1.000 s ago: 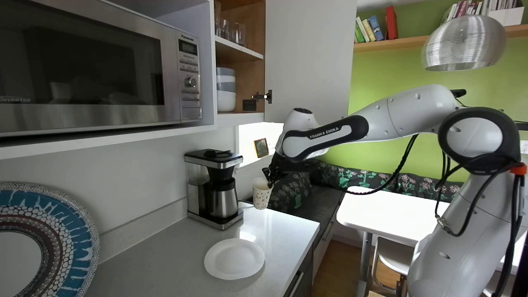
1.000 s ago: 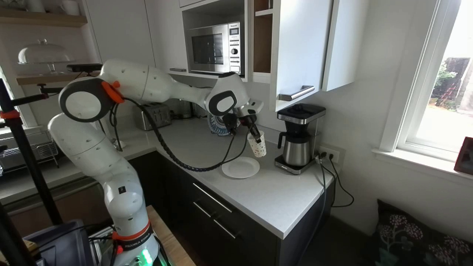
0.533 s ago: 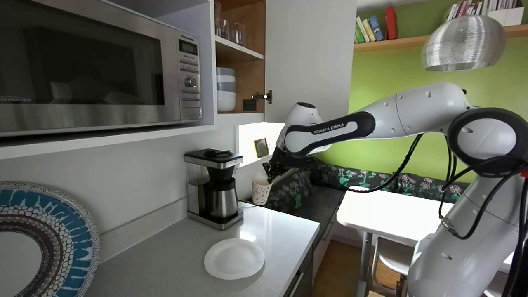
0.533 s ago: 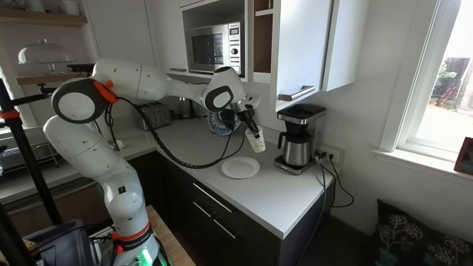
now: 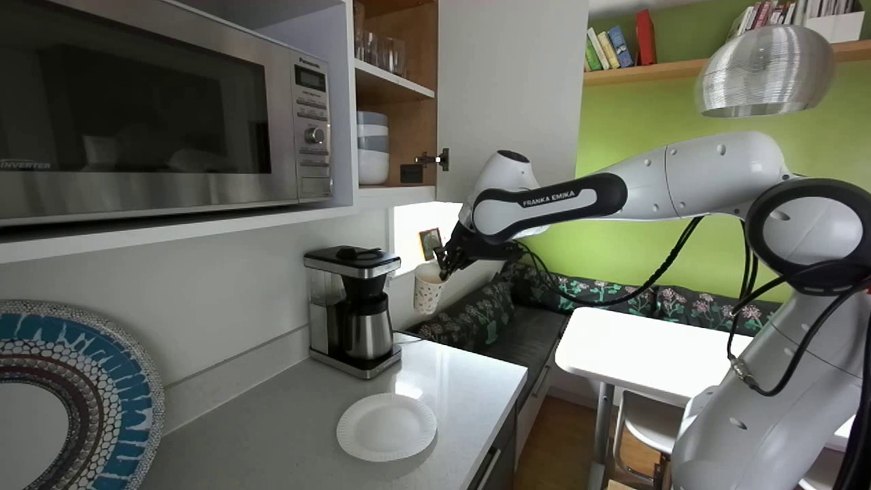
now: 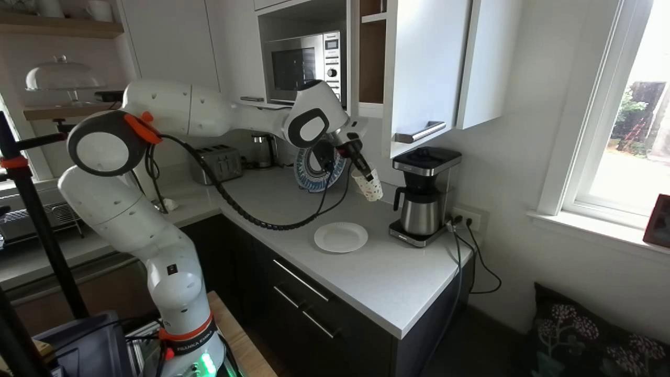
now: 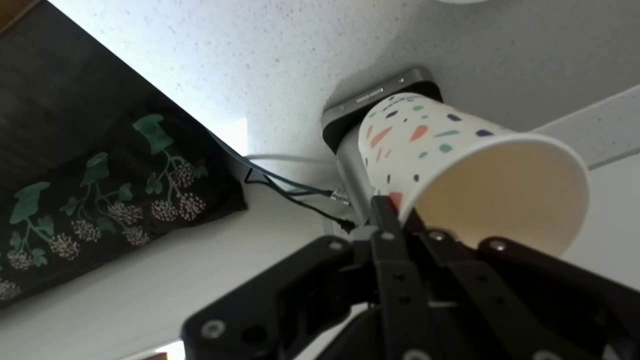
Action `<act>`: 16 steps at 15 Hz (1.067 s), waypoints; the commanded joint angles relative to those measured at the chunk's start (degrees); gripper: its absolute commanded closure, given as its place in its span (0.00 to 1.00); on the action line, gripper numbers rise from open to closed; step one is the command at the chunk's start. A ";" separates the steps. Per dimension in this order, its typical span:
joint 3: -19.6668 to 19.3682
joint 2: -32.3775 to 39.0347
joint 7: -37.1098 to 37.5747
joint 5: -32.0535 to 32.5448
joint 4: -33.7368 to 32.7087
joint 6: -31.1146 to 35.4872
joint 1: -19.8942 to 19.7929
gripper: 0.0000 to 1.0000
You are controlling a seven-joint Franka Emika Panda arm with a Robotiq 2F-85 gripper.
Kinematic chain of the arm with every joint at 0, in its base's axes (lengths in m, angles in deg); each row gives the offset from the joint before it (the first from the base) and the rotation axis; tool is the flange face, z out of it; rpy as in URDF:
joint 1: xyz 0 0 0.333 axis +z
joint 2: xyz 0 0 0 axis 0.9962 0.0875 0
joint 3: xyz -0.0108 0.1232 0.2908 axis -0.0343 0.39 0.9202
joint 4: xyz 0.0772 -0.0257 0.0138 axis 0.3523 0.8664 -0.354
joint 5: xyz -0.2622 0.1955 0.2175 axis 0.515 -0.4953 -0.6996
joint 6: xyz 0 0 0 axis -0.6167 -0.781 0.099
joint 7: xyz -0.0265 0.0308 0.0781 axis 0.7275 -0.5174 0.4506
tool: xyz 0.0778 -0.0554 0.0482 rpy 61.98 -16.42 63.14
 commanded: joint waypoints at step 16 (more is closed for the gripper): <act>2.47 1.85 0.37 -3.10 -22.74 2.30 1.16 0.99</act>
